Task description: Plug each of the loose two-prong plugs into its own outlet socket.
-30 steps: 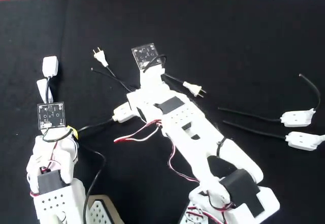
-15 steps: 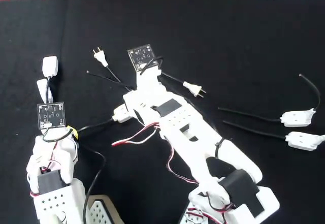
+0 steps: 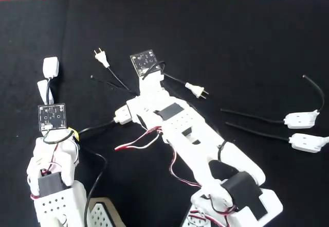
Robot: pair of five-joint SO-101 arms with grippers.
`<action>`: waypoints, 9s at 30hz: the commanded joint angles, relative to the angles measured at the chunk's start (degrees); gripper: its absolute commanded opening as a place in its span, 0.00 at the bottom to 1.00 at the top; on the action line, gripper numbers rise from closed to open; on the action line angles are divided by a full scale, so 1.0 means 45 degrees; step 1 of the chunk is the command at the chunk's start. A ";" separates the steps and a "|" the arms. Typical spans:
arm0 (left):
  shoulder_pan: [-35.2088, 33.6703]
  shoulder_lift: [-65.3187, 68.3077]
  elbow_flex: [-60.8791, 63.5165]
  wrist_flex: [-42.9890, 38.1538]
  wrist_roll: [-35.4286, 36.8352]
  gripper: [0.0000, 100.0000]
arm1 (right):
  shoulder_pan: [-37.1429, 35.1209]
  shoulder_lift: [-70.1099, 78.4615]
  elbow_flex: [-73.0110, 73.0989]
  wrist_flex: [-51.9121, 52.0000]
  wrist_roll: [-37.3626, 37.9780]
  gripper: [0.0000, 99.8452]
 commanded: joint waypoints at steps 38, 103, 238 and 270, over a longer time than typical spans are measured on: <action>-0.0127 -0.0078 0.0225 -0.0039 -0.0098 0.12 | 0.4024 0.1924 -0.1827 0.5216 0.3829 0.01; -0.1201 -0.0078 0.0186 0.0059 -0.0098 0.13 | 1.0608 0.1084 -1.5404 1.6449 0.9670 0.34; -0.1514 -0.0078 0.0225 0.0059 -0.0098 0.12 | -0.1446 1.1438 -1.2005 1.5101 1.0589 0.16; -0.1534 -0.0078 0.0225 0.0059 -0.0098 0.12 | -0.0234 1.0188 -1.3451 1.5883 1.1175 0.01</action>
